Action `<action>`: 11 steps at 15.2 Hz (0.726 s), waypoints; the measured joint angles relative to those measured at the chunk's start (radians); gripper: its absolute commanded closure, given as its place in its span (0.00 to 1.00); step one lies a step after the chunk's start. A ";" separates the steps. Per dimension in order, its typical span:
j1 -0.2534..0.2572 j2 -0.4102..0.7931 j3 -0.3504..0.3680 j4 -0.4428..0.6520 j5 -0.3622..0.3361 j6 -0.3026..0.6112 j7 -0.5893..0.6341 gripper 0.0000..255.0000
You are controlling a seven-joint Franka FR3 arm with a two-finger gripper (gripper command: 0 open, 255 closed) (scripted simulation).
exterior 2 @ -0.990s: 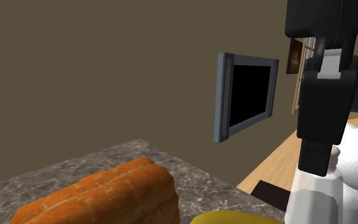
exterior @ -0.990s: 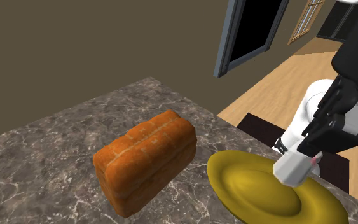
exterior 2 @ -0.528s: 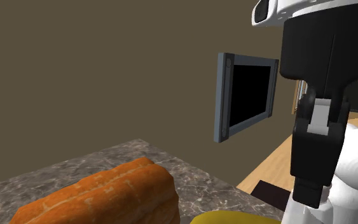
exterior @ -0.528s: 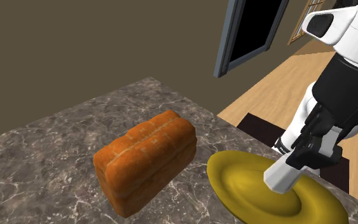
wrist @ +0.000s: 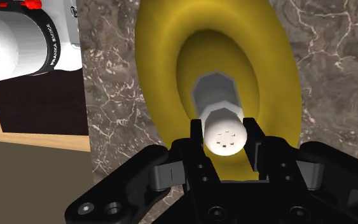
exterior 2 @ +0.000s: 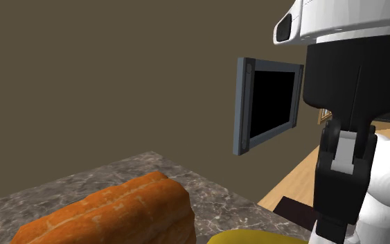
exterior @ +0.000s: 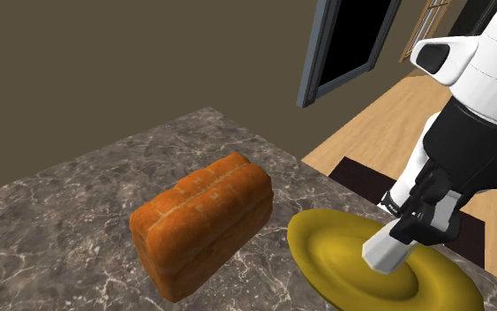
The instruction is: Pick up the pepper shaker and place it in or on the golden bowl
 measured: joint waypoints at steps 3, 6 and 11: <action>-0.001 0.001 0.003 -0.002 0.000 0.000 0.001 0.00; -0.001 0.003 0.005 -0.004 0.000 -0.001 0.002 0.00; -0.016 0.028 -0.012 0.073 -0.021 -0.053 0.014 0.00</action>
